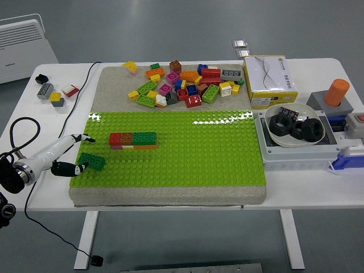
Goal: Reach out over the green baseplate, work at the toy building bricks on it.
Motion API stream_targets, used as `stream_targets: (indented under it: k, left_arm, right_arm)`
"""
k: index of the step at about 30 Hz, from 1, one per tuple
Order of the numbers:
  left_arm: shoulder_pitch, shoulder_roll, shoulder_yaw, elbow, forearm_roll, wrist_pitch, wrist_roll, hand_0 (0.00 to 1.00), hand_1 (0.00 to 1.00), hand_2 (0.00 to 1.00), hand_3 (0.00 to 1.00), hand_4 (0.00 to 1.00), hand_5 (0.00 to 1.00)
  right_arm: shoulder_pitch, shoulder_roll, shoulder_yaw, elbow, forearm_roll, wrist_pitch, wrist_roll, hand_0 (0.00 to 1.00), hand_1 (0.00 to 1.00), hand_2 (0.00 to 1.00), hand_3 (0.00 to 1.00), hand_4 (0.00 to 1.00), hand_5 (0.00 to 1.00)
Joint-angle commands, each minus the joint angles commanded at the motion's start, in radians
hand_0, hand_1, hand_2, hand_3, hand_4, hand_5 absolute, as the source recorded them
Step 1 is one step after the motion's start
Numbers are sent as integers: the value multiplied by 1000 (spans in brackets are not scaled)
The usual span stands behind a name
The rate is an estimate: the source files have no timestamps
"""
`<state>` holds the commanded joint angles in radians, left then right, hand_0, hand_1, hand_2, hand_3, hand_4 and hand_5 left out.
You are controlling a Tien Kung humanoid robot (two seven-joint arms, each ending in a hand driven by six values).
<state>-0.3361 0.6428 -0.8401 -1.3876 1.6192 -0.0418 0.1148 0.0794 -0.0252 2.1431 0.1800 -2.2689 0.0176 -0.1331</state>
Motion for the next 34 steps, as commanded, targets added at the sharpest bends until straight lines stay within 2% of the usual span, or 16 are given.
stream_targets:
  k: [10, 19, 34]
  left_arm:
    - [-4, 2, 1, 3, -12, -17, 9, 945, 977, 998, 830, 553, 2]
    - [-8, 0, -6, 26, 43, -14, 24, 974, 998, 998, 826, 568, 2]
    - [-4, -8, -10, 20, 64, -37, 50, 998, 998, 998, 794, 569, 2]
  right_arm:
    - [3, -4, 2, 0, 0, 1, 0, 514, 696, 696, 750, 805, 799]
    - [5, -6, 14, 0, 0, 2, 2, 514, 696, 691, 750, 801, 803]
    - [6, -5, 14, 0, 0, 3, 3, 514, 696, 693, 750, 800, 804]
